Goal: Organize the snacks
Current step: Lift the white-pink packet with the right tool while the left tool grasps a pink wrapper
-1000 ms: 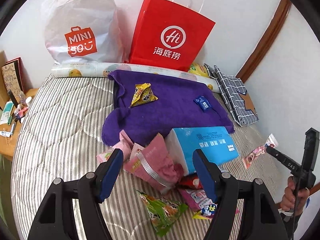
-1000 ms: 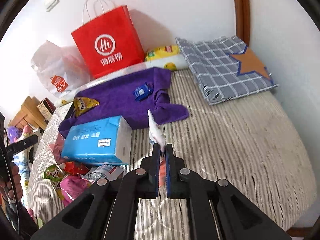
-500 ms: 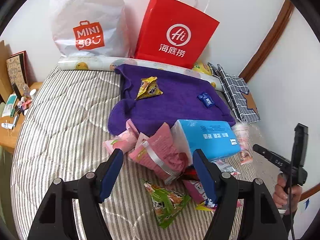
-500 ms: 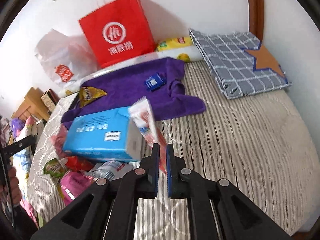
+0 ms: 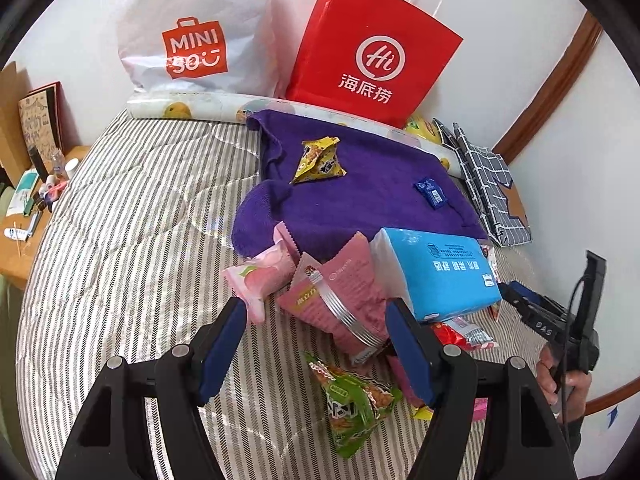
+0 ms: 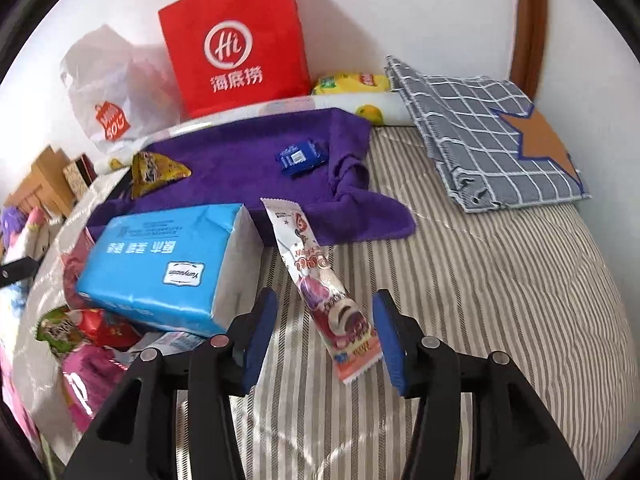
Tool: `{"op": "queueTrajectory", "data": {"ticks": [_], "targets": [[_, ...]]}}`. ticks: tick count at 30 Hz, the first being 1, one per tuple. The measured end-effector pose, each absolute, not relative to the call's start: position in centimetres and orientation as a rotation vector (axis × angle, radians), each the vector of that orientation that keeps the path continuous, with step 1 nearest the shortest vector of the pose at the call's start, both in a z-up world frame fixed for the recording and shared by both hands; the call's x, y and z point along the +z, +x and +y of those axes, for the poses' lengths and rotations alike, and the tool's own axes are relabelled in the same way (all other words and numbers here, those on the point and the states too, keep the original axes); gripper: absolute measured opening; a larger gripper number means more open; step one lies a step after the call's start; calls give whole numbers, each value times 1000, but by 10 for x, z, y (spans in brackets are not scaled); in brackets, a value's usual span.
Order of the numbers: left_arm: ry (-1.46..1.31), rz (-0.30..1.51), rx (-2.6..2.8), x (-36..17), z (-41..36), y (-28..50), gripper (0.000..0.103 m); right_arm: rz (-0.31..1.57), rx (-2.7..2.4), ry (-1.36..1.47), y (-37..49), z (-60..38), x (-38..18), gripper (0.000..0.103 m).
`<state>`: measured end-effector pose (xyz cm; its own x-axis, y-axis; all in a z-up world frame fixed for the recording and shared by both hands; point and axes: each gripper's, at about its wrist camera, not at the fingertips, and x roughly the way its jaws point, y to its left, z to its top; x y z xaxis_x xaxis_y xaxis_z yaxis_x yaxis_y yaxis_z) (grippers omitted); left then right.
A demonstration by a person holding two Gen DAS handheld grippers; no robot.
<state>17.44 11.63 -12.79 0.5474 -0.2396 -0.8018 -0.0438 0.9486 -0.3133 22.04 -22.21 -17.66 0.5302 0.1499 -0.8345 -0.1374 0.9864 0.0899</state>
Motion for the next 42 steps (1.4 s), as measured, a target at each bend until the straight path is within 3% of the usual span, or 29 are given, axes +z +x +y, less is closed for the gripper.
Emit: {"op": "queueTrajectory", "data": {"ticks": [4, 5, 6, 9, 25, 28, 34, 42], "targets": [[-330, 982, -104, -131, 123, 174, 70, 1036, 173, 2, 235, -216, -199, 50], [-333, 983, -102, -132, 124, 174, 70, 1043, 159, -13, 236, -215, -204, 46], [-335, 985, -97, -134, 125, 175, 70, 1037, 145, -33, 237, -214, -207, 31], [-322, 994, -79, -139, 127, 180, 70, 1008, 158, -37, 231, -214, -203, 22], [-343, 1040, -31, -182, 139, 225, 68, 1013, 130, 97, 177, -237, -176, 22], [-359, 1042, -55, -188, 139, 228, 59, 1023, 119, 116, 175, -238, -178, 22], [-418, 1039, -121, -191, 142, 228, 26, 1026, 108, 100, 177, -236, -176, 22], [-407, 990, -119, -170, 147, 207, 25, 1003, 120, 100, 170, -231, -167, 22]]}}
